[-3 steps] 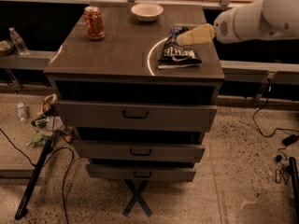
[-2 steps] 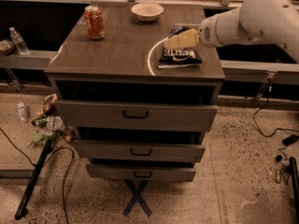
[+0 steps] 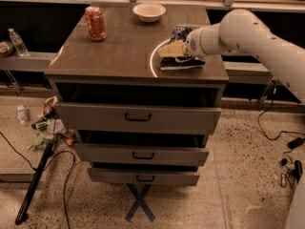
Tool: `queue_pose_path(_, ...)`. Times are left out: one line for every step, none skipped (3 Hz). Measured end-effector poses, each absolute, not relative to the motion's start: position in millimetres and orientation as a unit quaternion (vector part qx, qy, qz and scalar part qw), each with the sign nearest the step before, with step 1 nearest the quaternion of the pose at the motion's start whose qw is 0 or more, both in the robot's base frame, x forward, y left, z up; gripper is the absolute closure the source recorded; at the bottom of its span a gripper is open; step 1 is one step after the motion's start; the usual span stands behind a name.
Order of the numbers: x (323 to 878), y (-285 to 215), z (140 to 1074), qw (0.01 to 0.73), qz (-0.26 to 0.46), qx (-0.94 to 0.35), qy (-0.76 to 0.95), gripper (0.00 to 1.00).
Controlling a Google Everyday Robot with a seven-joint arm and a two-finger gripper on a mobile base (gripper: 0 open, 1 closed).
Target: Move blue chip bag near paper bowl
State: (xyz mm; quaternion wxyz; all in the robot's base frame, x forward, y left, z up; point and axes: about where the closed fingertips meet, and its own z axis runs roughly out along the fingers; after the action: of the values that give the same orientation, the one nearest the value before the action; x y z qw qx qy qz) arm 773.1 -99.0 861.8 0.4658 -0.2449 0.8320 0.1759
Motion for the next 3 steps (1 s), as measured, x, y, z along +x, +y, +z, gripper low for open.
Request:
queue_pose_path(793, -91, 853, 0.476, 0.179, -0.254, 0.823, 0.52)
queue_pose_path(810, -83, 863, 0.495, 0.173, -0.265, 0.809, 0.75)
queue_pose_path(843, -70, 884, 0.525, 0.16, -0.278, 0.789, 0.98)
